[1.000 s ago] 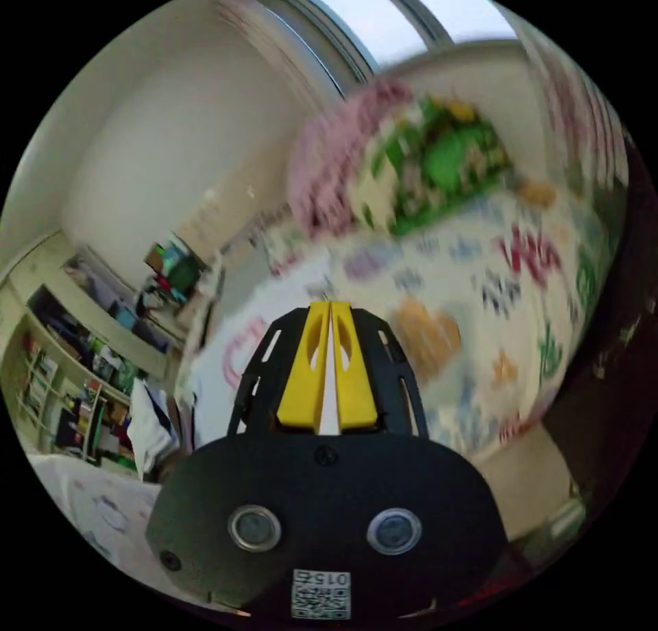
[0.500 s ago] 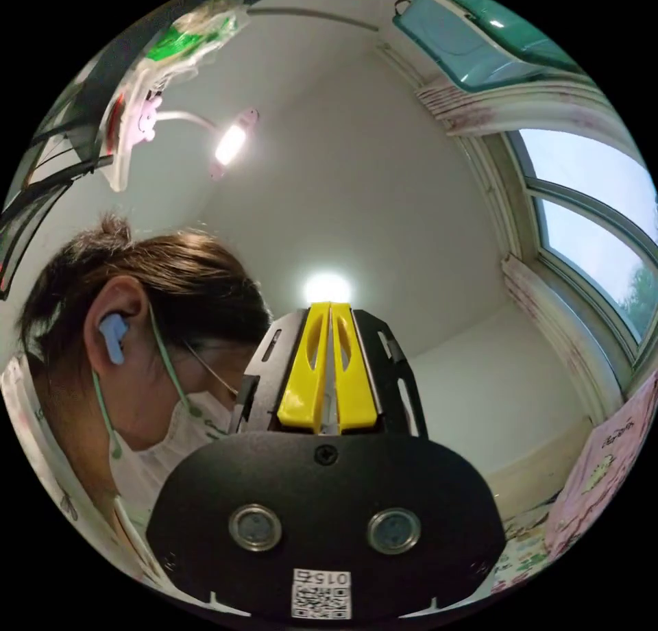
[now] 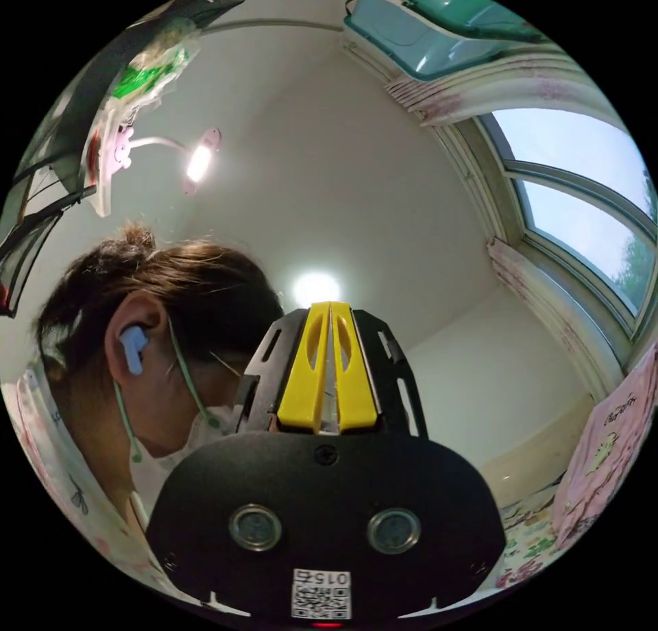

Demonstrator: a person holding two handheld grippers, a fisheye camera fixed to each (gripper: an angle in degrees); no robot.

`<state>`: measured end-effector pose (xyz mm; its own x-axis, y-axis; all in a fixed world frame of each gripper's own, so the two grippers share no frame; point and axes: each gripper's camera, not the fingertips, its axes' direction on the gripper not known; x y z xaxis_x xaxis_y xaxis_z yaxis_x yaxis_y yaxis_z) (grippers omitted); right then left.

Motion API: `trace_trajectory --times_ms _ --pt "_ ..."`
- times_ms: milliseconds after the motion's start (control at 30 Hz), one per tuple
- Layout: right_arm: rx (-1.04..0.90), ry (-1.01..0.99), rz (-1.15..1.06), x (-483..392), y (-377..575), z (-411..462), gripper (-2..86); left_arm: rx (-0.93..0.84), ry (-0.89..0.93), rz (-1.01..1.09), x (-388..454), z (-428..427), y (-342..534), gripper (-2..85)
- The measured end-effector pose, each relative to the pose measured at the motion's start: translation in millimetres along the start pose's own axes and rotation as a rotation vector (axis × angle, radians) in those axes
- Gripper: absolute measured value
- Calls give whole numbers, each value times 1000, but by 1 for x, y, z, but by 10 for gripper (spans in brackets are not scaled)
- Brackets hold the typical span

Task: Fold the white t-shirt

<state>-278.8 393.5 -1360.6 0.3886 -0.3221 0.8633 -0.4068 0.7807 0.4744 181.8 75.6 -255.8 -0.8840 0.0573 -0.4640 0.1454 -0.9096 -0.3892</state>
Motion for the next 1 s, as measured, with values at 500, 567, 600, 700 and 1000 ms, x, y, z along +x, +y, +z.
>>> trace_trajectory --times_ms 500,567,600,700,1000 --pt "-998 894 969 665 322 97 114 318 355 200 -11 -4 -422 28" --pt "-1016 927 1016 717 341 117 117 297 411 216 -5 17 -525 42" --pt "-1036 949 1050 749 352 133 120 293 414 222 -2 22 -551 47" --pt "-1073 950 1065 806 372 181 94 288 434 222 26 54 -675 64" --pt "-1015 907 876 893 355 277 -9 166 547 231 200 177 -978 83"
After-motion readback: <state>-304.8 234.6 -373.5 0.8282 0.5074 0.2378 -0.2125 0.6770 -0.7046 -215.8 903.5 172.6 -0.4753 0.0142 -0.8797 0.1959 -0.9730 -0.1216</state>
